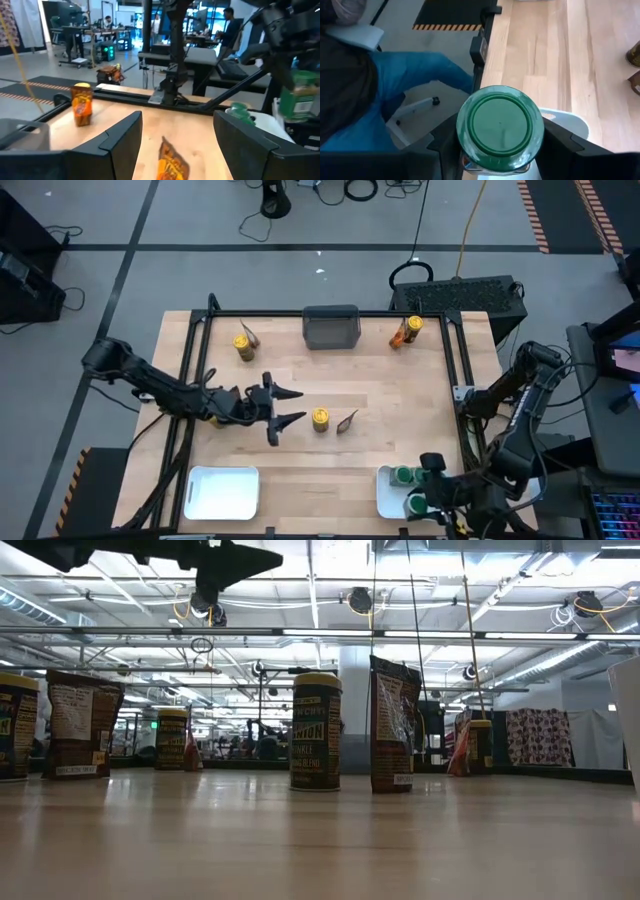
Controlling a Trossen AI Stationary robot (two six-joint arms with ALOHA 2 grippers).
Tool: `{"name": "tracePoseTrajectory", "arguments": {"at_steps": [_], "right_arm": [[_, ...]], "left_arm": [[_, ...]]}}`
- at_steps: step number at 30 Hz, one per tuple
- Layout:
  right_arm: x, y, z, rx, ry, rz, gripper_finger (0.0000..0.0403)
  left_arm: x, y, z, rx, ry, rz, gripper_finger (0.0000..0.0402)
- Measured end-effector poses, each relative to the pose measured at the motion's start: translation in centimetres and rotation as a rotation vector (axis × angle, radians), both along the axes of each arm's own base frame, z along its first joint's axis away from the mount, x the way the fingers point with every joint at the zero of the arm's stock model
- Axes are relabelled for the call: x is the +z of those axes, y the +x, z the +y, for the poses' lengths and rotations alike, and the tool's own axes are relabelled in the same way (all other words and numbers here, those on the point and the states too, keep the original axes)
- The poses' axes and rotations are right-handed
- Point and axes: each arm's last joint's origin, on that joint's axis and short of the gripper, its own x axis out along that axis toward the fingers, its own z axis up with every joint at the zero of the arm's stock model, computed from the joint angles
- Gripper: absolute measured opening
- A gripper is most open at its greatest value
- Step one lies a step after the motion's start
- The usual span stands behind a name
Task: Sort spices by type
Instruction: Put the green seasoning bottle into the right white bin
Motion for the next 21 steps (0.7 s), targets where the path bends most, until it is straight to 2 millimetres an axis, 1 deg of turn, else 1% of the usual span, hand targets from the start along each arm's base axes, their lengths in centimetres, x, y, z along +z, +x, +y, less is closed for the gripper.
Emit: {"name": "tracePoseTrajectory", "arguments": {"at_steps": [4, 10, 21], "right_arm": [[0.33, -0.44, -0.15, 0.027, -0.016, -0.015, 0.0188], [0.81, -0.77, -0.77, 0.015, -0.017, -0.018, 0.0188], [0.72, -0.91, -0.87, 0.004, -0.050, -0.031, 0.0188]], "left_arm": [[0.21, 0.04, -0.42, -0.014, -0.013, -0.035, 0.0248], [0.23, -0.09, -0.82, -0.029, -0.013, -0.036, 0.0248], [0.21, -0.09, -0.81, -0.027, -0.008, -0.034, 0.0248]]}}
